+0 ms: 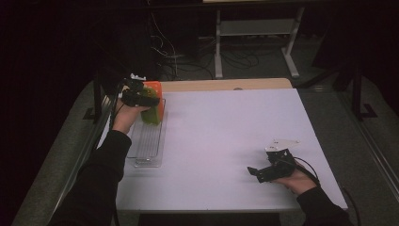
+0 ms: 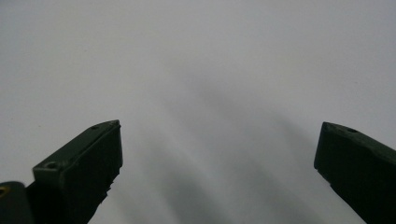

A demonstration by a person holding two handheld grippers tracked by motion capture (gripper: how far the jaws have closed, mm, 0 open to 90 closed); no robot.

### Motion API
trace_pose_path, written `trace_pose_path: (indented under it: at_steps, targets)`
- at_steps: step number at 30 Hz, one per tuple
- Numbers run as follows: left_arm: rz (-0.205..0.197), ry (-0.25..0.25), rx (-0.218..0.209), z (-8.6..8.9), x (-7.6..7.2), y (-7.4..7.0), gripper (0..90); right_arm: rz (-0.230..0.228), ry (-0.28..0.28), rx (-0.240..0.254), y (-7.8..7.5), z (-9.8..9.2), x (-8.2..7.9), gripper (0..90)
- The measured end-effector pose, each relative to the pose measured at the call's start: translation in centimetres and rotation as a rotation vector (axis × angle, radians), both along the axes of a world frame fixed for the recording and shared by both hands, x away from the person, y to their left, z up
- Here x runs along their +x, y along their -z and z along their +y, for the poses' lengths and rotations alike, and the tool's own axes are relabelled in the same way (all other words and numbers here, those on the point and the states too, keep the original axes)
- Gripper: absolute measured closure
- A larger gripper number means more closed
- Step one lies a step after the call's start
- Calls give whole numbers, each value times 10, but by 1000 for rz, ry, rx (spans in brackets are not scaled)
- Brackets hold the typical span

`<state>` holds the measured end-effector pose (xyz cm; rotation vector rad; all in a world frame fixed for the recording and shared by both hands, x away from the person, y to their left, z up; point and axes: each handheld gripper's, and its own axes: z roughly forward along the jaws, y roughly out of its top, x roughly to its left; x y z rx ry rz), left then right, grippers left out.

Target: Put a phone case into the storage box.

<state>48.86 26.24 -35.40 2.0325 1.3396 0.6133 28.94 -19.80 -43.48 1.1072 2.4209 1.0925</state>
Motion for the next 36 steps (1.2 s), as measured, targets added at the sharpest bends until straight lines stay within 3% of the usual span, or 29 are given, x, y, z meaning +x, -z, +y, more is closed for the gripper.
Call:
trace_pose_path:
  at_steps: [14,20,32,36]
  targets:
    - [-12,-67,11,-7,5,10,121,0,-3,1,0,0,0,4]
    - [-21,-85,-25,-8,6,12,116,8,5,10,-1,1,-1,3]
    - [-34,-89,-64,-7,7,12,27,2,1,8,-1,1,0,3]
    - [-32,-64,-76,-3,4,7,24,0,2,9,-1,0,0,3]
